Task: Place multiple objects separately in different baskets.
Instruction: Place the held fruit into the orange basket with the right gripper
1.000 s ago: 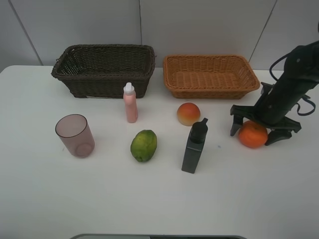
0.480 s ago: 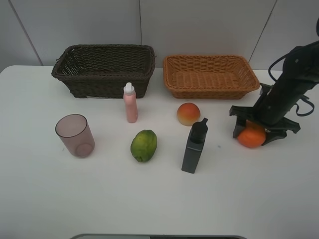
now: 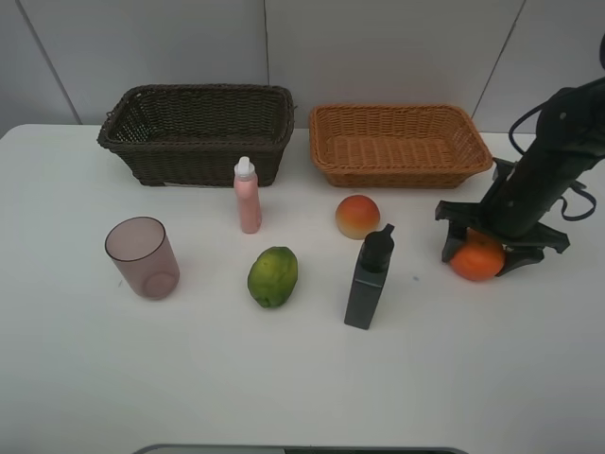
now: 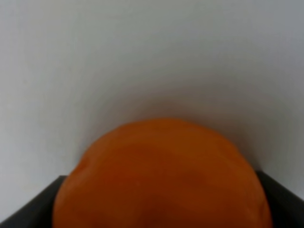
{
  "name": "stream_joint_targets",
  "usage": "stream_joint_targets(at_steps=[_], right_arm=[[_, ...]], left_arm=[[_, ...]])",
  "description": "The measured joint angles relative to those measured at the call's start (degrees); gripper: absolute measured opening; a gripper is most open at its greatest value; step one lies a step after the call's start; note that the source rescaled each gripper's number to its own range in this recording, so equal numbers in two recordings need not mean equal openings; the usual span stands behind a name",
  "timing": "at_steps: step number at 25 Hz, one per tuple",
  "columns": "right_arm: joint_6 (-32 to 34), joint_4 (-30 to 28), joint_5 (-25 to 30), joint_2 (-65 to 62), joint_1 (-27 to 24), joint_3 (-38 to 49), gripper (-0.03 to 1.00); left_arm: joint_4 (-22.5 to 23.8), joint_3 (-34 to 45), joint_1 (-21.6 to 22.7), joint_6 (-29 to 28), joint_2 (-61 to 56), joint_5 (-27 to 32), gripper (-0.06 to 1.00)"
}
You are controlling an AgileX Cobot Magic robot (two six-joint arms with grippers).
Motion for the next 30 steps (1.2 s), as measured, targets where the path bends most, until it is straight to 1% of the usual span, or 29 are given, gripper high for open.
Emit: stream_joint_targets(at_steps=[3,6,8,12,14,16,20,23,27,30], right_arm=[[0.0,-1.5,1.4,-1.1,0.0,-0.1,0.62],[-0.1,-3.4,5.7,-3.9,0.0,-2.4,0.62],[-1.2,-4.2,9.6,-5.4,0.0,-5.3,0.62],[-6.1,-5.0,17.5,-6.1,0.3,-13.2,0.62],[-7.8,-4.9,20.2,-5.9,1.0,-17.5,0.62],[-8.5,-4.8,21.7,-4.7,1.8,-21.7,0.62],[-8.8,-4.9,23.4,0.2,4.0,-30.9,0.62],[-8.8,-4.9,23.5,4.2,5.9,-37.2,0.62],[-8.8,-4.9,22.8,9.9,8.0,-45.5,0.62],[-8.8,-4.9,20.8,14.1,8.8,-50.4,0.62]], left_arm=[[0.0,0.0,0.0,0.0,0.0,0.0,0.85],[0.0,0.0,0.0,0.0,0.0,-0.1,0.85],[0.0,0.0,0.0,0.0,0.0,-0.1,0.85],[0.0,0.0,0.0,0.0,0.0,-0.1,0.85],[0.0,0.0,0.0,0.0,0.0,-0.1,0.85],[0.0,0.0,0.0,0.0,0.0,-0.1,0.85],[0.0,0.0,0.0,0.0,0.0,-0.1,0.85],[0.0,0.0,0.0,0.0,0.0,-0.1,0.85],[0.0,0.0,0.0,0.0,0.0,-0.1,0.85],[0.0,0.0,0.0,0.0,0.0,-0.1,0.85]])
